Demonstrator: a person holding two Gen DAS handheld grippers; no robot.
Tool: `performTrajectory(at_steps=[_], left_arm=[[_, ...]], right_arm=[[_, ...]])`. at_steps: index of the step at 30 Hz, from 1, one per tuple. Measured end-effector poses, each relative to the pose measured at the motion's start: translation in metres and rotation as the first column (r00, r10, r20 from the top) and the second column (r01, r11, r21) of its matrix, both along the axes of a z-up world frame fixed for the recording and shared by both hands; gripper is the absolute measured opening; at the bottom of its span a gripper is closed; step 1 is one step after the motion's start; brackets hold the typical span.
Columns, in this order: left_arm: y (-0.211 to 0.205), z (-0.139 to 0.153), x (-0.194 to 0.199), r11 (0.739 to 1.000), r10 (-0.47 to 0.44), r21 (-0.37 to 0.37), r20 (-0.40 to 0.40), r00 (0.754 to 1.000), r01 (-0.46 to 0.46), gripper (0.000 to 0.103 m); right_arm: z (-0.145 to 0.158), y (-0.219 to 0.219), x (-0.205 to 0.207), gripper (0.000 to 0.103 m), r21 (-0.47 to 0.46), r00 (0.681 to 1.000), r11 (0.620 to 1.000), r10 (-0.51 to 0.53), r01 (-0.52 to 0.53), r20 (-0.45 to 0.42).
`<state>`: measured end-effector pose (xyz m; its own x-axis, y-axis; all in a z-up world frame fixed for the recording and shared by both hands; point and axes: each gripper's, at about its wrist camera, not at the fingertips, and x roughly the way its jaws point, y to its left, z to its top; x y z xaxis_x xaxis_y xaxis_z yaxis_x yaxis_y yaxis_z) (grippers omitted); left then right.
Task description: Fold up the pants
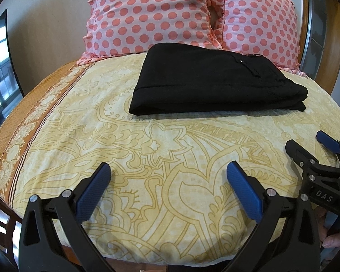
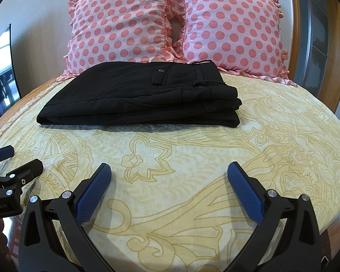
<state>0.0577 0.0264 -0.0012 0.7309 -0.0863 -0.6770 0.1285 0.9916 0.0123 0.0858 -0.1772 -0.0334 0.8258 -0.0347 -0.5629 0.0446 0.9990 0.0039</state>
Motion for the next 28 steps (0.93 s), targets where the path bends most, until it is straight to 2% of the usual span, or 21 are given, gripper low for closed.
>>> performTrajectory(at_steps=[28], left_arm=[[0.0011, -0.0009, 0.0006, 1.0, 0.009, -0.002, -0.006, 1.0, -0.009, 0.101]], right_arm=[[-0.0003, 0.0004, -0.0001, 0.102, 0.0, 1.0, 1.0, 0.0, 0.0, 0.0]])
